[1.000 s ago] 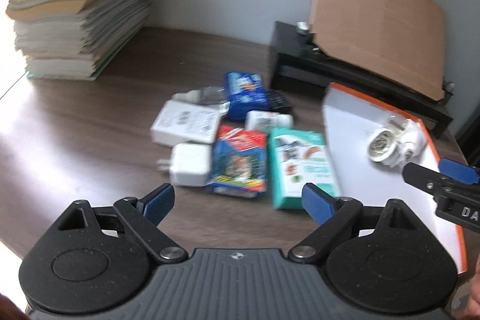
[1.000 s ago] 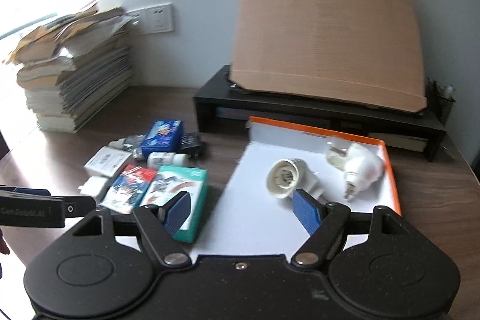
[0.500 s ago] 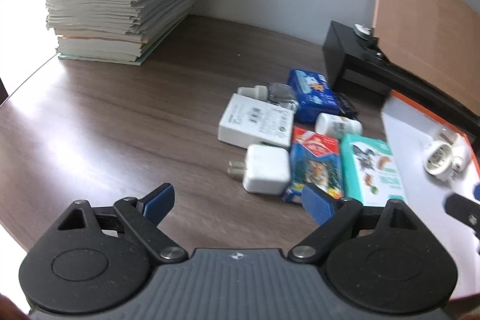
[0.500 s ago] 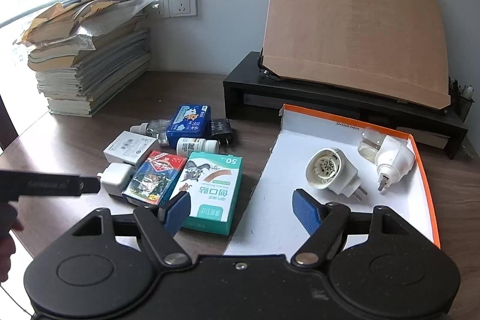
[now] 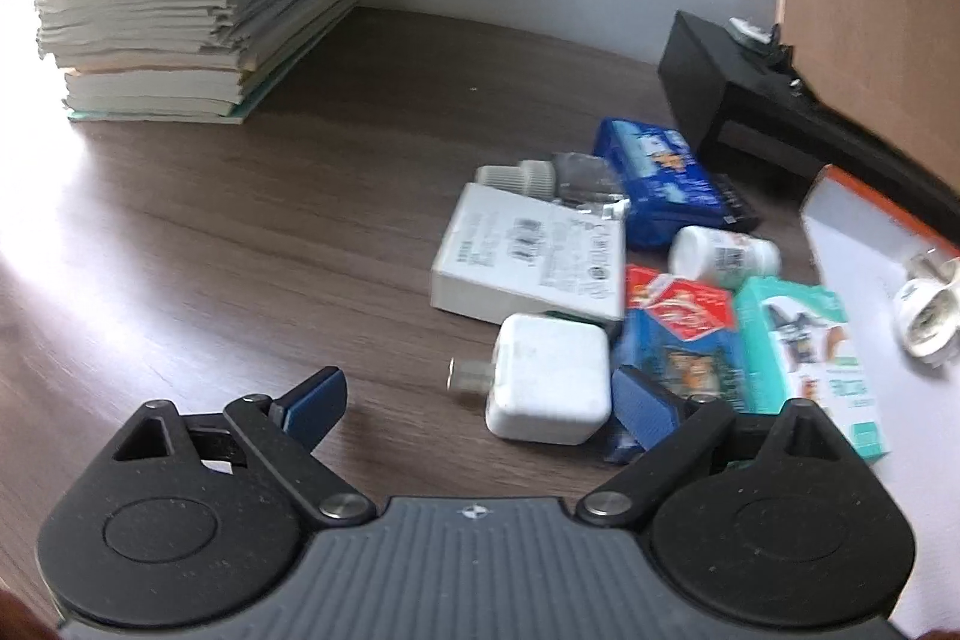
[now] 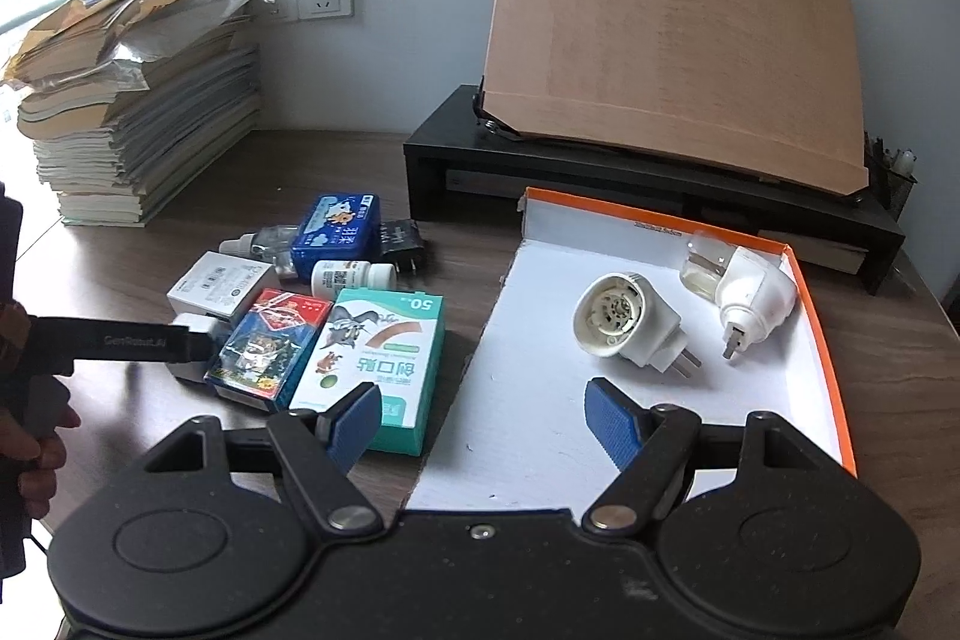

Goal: Organize rigid objects
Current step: 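Move both grippers back toward the scattered items on the desk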

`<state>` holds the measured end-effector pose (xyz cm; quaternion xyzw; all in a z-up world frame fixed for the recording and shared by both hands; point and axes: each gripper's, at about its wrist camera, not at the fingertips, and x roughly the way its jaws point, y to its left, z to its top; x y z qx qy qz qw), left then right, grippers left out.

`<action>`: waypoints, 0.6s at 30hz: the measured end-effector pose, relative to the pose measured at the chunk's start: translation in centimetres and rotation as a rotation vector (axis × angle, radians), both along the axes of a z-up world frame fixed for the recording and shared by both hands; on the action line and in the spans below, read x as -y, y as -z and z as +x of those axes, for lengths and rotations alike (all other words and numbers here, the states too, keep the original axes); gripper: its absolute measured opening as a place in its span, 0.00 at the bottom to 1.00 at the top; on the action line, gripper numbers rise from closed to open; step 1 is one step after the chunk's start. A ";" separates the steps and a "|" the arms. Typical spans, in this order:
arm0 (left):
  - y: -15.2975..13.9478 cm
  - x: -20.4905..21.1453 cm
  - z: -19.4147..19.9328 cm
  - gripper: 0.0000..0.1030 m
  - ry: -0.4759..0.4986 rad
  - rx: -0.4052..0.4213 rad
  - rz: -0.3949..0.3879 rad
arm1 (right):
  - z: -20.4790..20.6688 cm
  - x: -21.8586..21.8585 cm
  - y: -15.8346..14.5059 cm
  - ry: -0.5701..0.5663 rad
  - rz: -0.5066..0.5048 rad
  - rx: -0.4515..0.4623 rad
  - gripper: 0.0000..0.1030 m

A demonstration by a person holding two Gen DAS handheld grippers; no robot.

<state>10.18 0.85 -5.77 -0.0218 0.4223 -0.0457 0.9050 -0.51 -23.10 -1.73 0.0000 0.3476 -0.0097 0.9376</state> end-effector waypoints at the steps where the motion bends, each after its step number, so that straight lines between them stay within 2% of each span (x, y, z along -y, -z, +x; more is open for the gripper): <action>1: 0.1 -0.3 0.1 0.93 -0.007 -0.001 0.007 | 0.1 0.0 0.0 0.004 0.001 -0.001 0.86; 4: 0.3 -1.4 0.4 0.94 -0.014 -0.007 -0.023 | 0.3 0.1 0.3 0.015 0.007 -0.007 0.86; 10: 0.7 -0.5 0.9 0.92 0.093 0.037 0.009 | 0.7 -0.5 0.6 0.007 0.004 -0.018 0.86; 12: 0.9 -0.3 0.8 0.85 0.107 0.060 0.024 | 0.8 -0.7 0.7 0.005 0.002 -0.019 0.86; 14: 0.8 -0.2 0.7 0.64 0.131 0.082 0.034 | 1.0 -0.9 0.8 0.005 0.004 -0.024 0.86; 15: 0.8 0.0 0.6 0.59 0.146 0.088 0.037 | 1.0 -1.0 0.9 0.005 0.006 -0.028 0.86; 18: 0.7 0.1 0.3 0.57 0.163 0.093 0.027 | 1.3 -1.5 1.1 -0.001 0.010 -0.037 0.86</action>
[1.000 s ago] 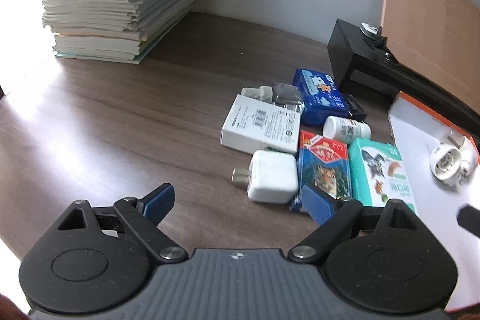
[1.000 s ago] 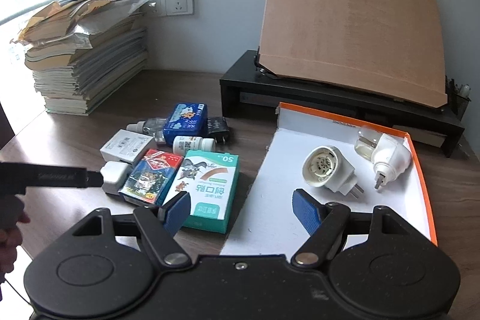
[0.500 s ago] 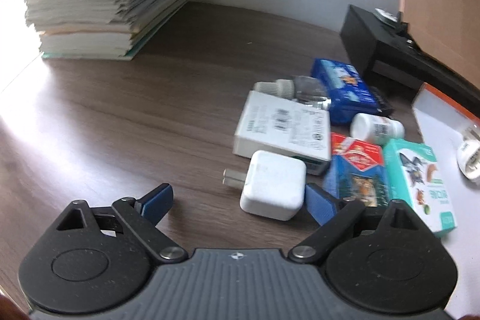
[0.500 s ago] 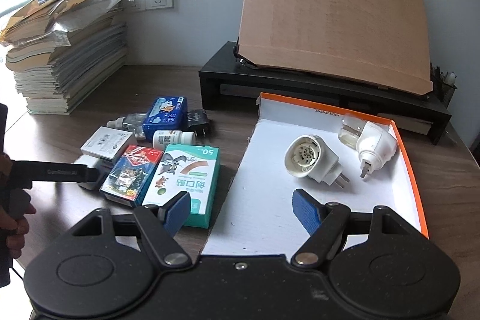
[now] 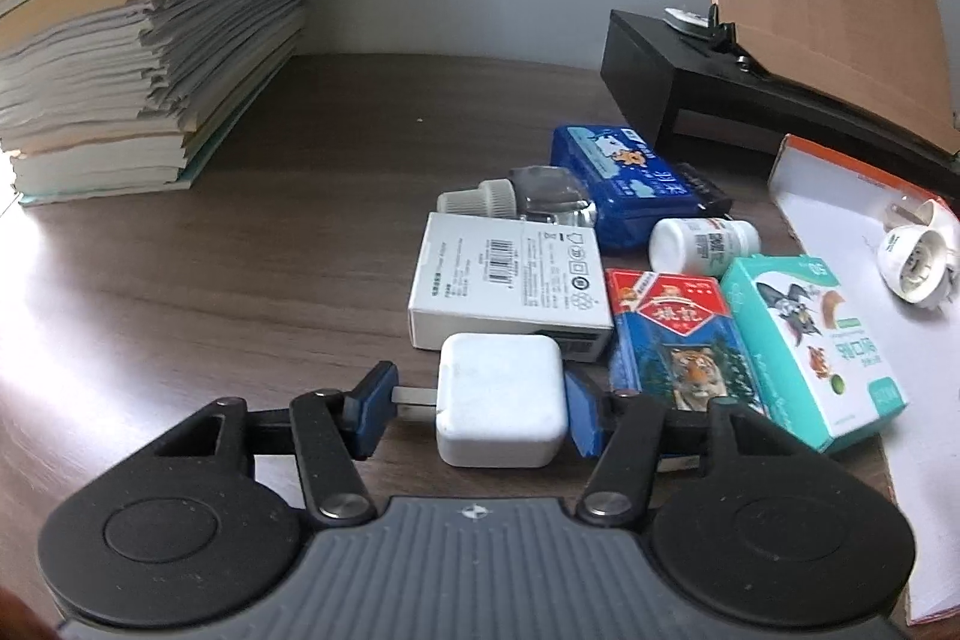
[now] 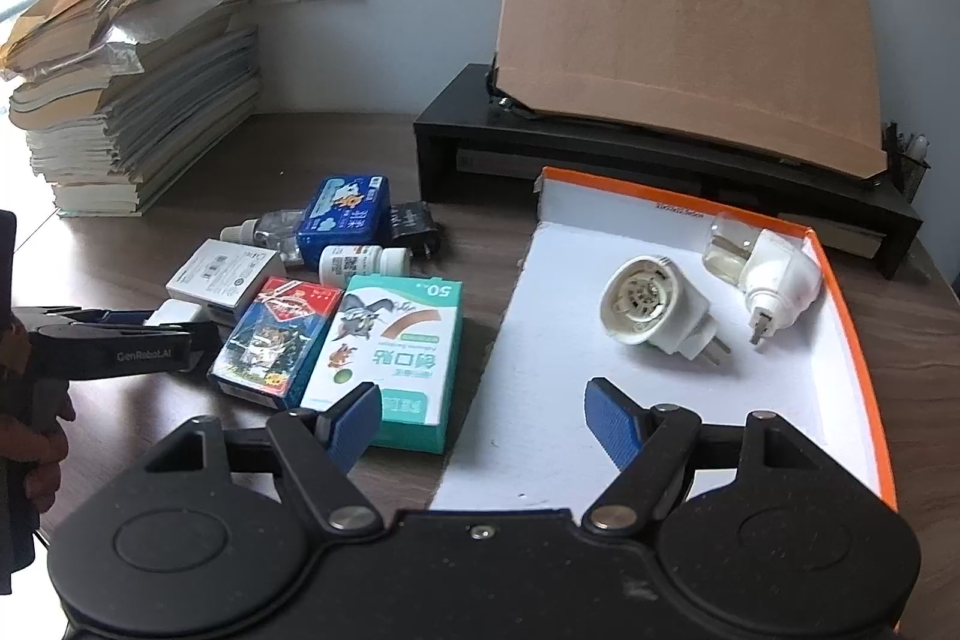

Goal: Organize rigid objects
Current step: 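Move both grippers back toward the scattered items on the desk, then grasp the white square adapter with the left gripper while the right gripper grasps the teal bandage box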

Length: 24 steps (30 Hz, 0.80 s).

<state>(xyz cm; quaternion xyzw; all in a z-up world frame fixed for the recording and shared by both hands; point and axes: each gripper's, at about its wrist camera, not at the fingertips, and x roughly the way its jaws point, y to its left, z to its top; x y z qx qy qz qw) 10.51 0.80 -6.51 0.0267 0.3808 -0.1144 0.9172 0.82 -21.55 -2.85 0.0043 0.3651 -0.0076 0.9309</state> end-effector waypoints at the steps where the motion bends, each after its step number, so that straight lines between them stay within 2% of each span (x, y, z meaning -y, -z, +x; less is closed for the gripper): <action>1: 0.0 -0.1 -0.1 0.57 -0.002 -0.001 -0.005 | 0.1 -0.2 0.1 -0.005 0.002 -0.002 0.86; 7: -1.1 -1.0 -0.9 0.57 -0.033 -0.015 -0.052 | 1.5 -1.5 0.3 -0.021 0.023 -0.012 0.86; 13: -2.9 -1.8 -1.6 0.57 -0.052 -0.005 -0.081 | 4.7 -3.0 1.0 -0.032 0.047 -0.047 0.86; 21: -4.0 -2.2 -2.5 0.57 -0.067 -0.006 -0.101 | 9.1 -4.2 3.8 0.012 0.032 -0.177 0.85; 22: -4.1 -2.1 -2.6 0.57 -0.068 -0.007 -0.104 | 9.4 -4.3 4.2 0.012 0.030 -0.186 0.82; 24: -4.2 -1.9 -2.7 0.57 -0.065 -0.005 -0.104 | 9.5 -4.4 4.3 0.018 0.019 -0.182 0.82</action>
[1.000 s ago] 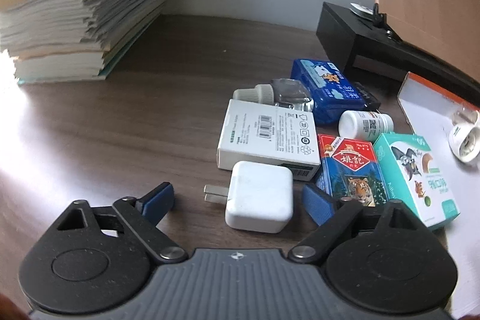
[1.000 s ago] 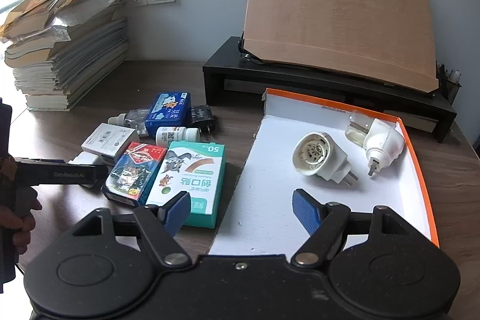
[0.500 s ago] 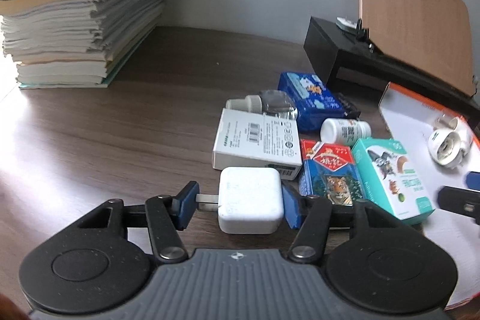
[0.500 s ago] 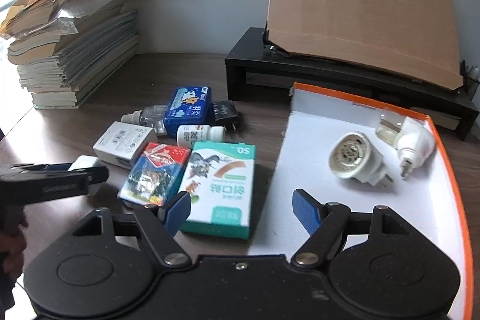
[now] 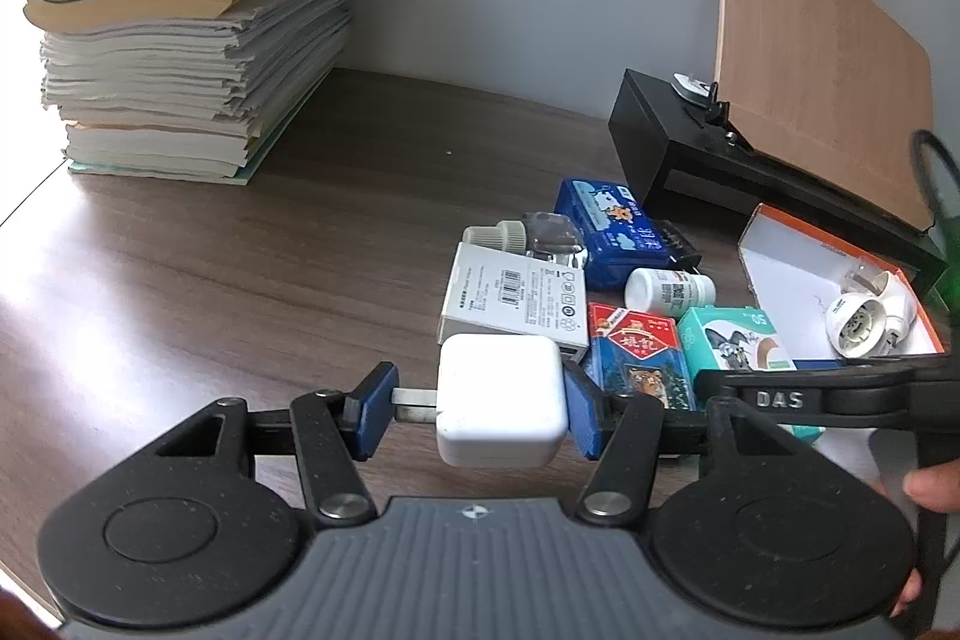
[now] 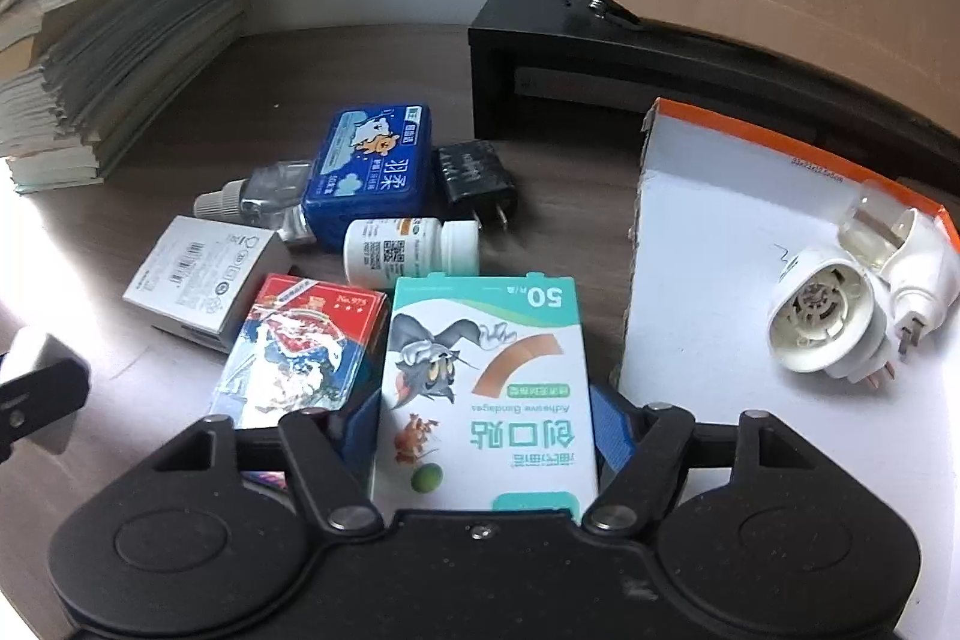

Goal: Organize rigid objects

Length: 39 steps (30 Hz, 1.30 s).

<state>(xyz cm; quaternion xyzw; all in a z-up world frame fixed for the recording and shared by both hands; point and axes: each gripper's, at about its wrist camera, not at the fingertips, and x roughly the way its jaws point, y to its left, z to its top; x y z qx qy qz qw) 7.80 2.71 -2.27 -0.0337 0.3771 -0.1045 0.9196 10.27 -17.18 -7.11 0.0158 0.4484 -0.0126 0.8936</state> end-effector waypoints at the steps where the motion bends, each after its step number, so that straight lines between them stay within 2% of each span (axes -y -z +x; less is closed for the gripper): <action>1: -0.1 0.1 -0.1 0.57 0.003 0.004 -0.002 | -0.2 0.1 -0.2 0.002 0.004 0.009 0.82; 8: -1.6 2.2 -0.5 0.57 0.045 0.031 -0.025 | -3.1 1.5 -3.4 0.006 0.006 0.102 0.82; 17: -3.1 9.6 -1.6 0.57 0.219 0.050 -0.062 | -8.7 8.3 -7.1 0.149 -0.018 0.167 0.82; 23: -3.5 14.9 -2.6 0.57 0.342 0.050 -0.073 | -11.9 13.2 -8.3 0.270 -0.034 0.187 0.82; 28: -3.8 18.0 -3.4 0.57 0.411 0.056 -0.080 | -14.1 15.6 -9.0 0.321 -0.035 0.204 0.82; 39: -3.9 20.9 -4.5 0.57 0.457 0.061 -0.065 | -15.5 17.6 -9.4 0.336 -0.024 0.217 0.82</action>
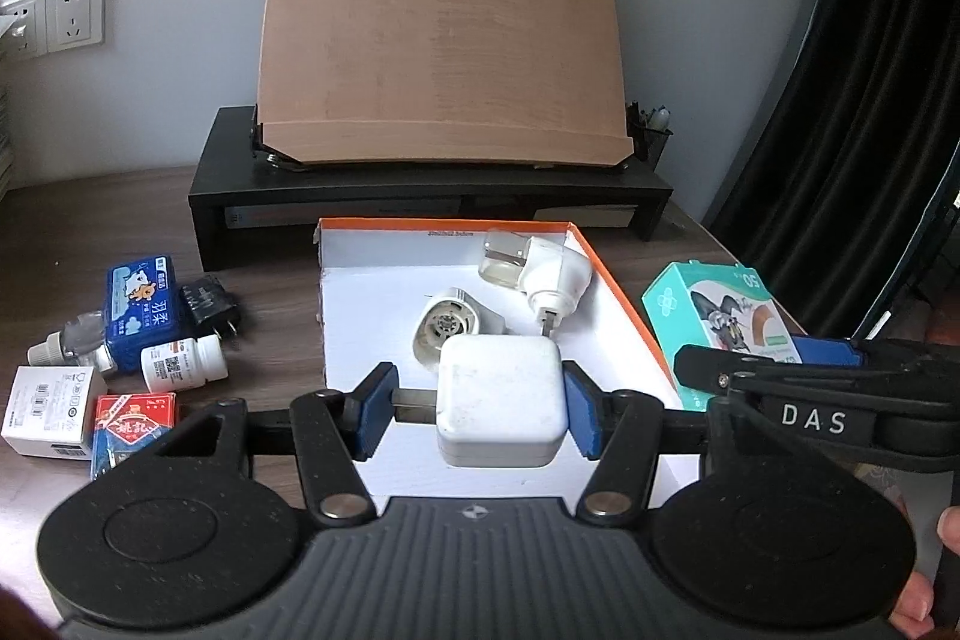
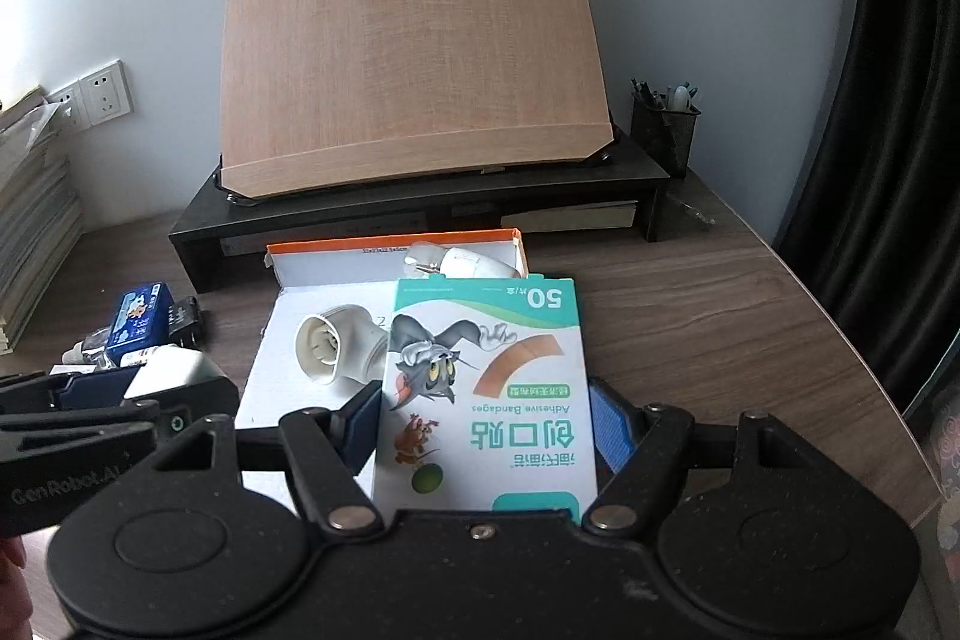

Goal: Organize rigid objects

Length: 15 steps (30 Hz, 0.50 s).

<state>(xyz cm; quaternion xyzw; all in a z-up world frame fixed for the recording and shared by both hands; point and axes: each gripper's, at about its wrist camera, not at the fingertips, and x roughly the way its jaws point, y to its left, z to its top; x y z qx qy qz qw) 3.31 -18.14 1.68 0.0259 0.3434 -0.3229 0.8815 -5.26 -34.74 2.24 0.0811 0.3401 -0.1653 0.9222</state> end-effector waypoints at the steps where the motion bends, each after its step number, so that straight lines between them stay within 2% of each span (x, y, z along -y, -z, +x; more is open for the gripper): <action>1: -0.1 0.1 -0.1 0.57 -0.001 0.000 0.001 | 0.0 0.0 0.0 -0.003 0.001 -0.001 0.82; 15: 0.0 -0.4 0.4 0.57 -0.053 -0.011 0.017 | 1.6 -0.3 0.5 -0.059 0.006 -0.015 0.82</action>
